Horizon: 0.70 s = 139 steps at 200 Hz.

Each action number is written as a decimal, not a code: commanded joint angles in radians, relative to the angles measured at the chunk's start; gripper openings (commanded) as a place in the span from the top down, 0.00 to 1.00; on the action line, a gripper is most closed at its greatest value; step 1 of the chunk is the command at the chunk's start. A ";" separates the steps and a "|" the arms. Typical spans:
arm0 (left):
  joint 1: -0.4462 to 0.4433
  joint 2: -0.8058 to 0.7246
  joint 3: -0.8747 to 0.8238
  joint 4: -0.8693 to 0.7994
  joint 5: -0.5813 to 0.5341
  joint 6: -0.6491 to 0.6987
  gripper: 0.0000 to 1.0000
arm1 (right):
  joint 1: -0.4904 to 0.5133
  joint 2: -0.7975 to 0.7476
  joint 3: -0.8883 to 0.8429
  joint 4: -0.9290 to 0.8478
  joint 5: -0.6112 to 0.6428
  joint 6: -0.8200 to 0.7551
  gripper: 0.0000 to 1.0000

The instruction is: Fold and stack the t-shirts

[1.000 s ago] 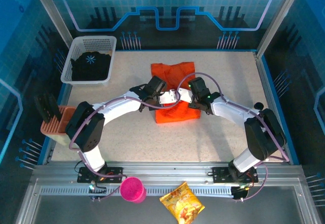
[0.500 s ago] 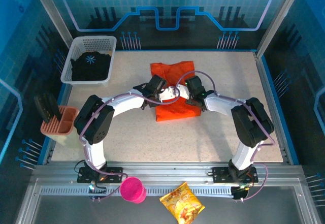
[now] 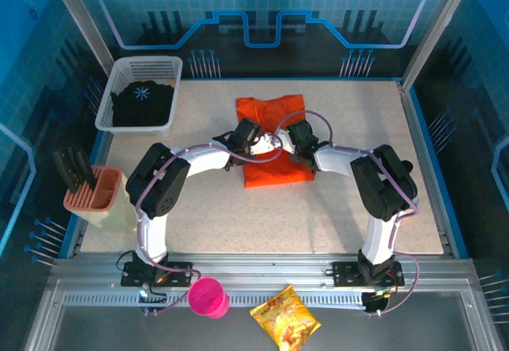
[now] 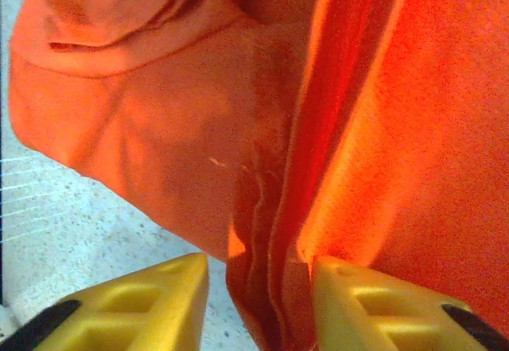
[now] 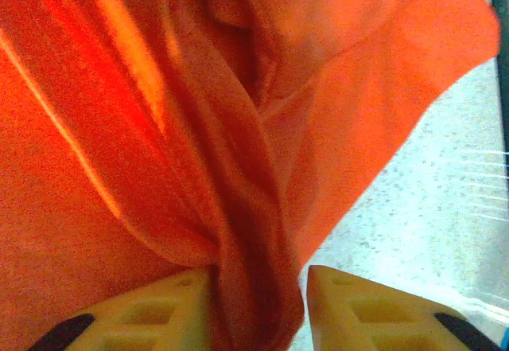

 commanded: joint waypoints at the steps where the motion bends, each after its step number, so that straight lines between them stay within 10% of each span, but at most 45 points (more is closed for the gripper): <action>1: -0.018 -0.022 -0.012 0.143 0.023 0.025 0.54 | -0.002 0.013 0.026 0.044 0.053 0.035 0.56; 48: 0.004 -0.125 -0.032 0.285 -0.003 -0.179 0.46 | -0.014 -0.118 -0.032 0.106 0.048 0.078 0.29; 83: 0.074 -0.365 -0.153 0.387 0.106 -0.455 0.13 | -0.067 -0.398 -0.120 0.121 -0.130 0.147 0.22; 139: 0.176 -0.573 -0.109 -0.007 0.350 -0.751 0.00 | -0.139 -0.743 -0.109 -0.129 -0.282 0.268 0.24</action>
